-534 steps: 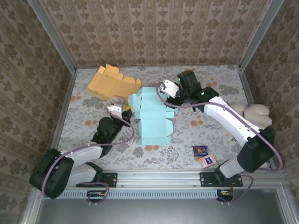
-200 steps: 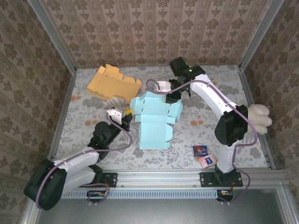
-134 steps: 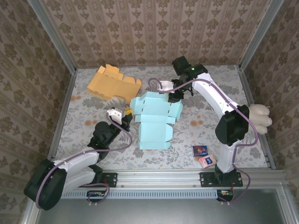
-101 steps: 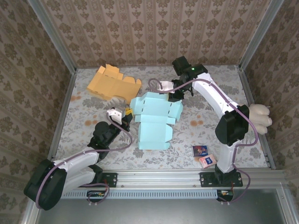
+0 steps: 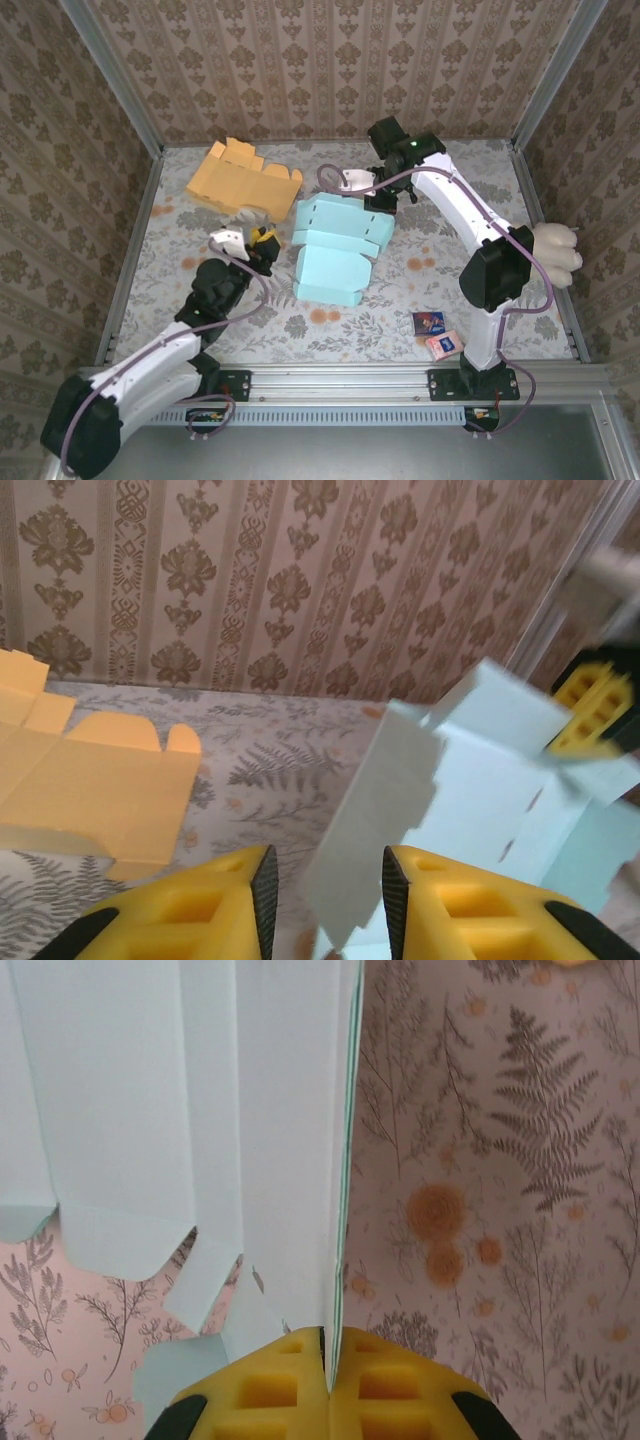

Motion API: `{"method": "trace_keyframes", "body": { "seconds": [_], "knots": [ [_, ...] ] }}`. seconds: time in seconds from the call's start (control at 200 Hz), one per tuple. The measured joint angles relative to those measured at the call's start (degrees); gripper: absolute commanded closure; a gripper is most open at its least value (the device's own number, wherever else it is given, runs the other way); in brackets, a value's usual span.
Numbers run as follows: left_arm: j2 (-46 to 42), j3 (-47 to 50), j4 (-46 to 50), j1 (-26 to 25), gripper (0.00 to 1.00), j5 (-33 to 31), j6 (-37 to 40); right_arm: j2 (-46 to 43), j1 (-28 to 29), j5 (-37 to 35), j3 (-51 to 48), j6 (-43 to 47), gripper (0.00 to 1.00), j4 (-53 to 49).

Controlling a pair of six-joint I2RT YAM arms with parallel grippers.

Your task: Fold the paper box

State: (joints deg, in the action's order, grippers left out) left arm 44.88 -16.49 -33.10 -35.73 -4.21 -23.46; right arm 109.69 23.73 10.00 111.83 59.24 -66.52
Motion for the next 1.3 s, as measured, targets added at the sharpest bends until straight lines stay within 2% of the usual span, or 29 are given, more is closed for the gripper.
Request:
{"method": "trace_keyframes", "body": {
  "seconds": [0.125, 0.23, 0.33, 0.53, 0.695, 0.945, 1.095, 1.3],
  "knots": [
    [-6.8, -1.4, 5.1, -6.7, 0.70, -1.7, -5.7, 0.0, 0.1, -2.6, 0.0, -2.3, 1.00, -0.9],
    [-7.5, -2.3, 7.7, -12.2, 0.74, -3.5, -8.1, 0.0, 0.3, -3.9, 0.0, -3.8, 1.00, -1.9],
    [-2.4, -5.4, 9.5, -15.0, 0.74, -3.1, -9.4, 0.0, 0.7, -4.5, 0.0, -4.8, 1.00, -2.9],
    [15.4, -14.5, 8.2, -17.9, 0.78, 1.9, -10.2, 0.0, 1.2, -4.9, -0.1, -5.9, 1.00, -4.5],
    [23.7, -17.0, 6.6, -16.3, 0.80, 1.9, -11.2, 0.0, 1.3, -4.8, -1.5, -5.9, 1.00, -5.1],
    [31.7, -18.2, 3.7, -7.3, 0.84, 5.0, -14.8, -0.8, 1.3, -3.9, -5.6, -5.0, 1.00, -5.3],
    [32.6, -18.2, 2.6, -3.5, 0.85, 5.8, -16.9, -2.9, 1.3, -4.0, -8.8, -3.9, 1.00, -3.3],
    [32.9, -18.6, 1.9, -2.8, 0.85, 6.3, -17.6, -6.6, 1.3, -4.9, -13.8, -3.3, 1.00, 1.6]
  ]
}}
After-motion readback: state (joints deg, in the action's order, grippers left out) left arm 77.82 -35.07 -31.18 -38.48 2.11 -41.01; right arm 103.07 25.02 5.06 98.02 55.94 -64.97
